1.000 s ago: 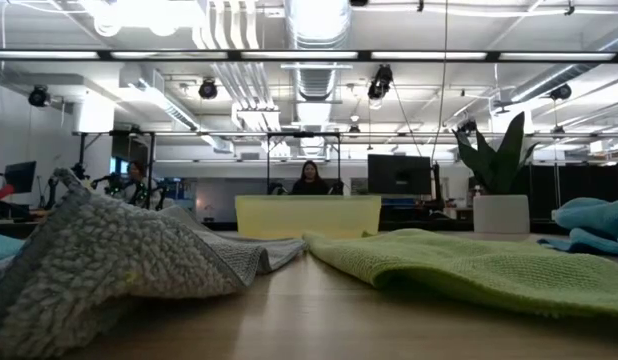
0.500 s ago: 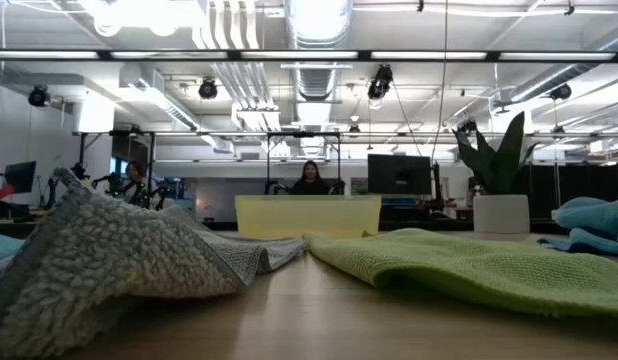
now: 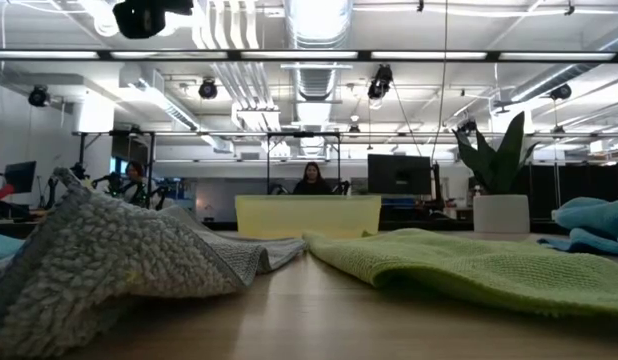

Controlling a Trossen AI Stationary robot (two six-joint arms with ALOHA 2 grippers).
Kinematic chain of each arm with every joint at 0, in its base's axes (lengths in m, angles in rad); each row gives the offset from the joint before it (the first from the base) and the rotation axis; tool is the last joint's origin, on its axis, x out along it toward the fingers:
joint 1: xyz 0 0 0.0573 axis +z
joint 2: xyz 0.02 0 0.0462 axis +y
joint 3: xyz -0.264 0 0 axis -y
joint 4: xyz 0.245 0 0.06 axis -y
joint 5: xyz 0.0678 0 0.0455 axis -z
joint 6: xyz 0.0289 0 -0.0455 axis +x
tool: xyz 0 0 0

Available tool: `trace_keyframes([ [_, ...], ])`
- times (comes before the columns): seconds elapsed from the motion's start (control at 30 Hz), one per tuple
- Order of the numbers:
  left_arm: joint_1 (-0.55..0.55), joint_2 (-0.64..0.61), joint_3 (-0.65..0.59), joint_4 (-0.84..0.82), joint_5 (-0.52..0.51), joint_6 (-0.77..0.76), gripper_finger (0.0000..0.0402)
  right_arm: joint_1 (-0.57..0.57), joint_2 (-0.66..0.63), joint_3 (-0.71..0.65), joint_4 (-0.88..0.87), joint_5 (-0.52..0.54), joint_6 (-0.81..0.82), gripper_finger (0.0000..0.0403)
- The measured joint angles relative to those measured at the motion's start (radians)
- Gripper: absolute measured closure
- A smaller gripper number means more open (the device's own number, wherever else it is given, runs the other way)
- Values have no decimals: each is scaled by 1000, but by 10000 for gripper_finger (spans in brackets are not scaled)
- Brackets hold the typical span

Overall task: Fold microfiber towels
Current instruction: Fold the gray microfiber cloth

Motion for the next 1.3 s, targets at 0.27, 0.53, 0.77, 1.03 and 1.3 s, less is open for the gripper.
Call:
trace_keyframes([
  [0.27, 0, 116, 30, -116, 37, -50, 251, -13, -54, 5, -213, 232, -81, 255],
  [0.53, 0, 231, 25, -152, 128, 15, 208, -34, -141, -138, -207, 194, -131, 234],
  [0.77, 0, 342, 24, -275, 140, 371, 208, -40, -215, -306, -156, 191, 3, 236],
  [1.03, 2, 460, 14, -260, 6, 805, 207, -37, -285, -438, -97, 141, 210, 240],
  [1.3, 10, 578, -32, -178, 49, 936, 207, -13, -332, -464, -79, 142, 422, 248],
])
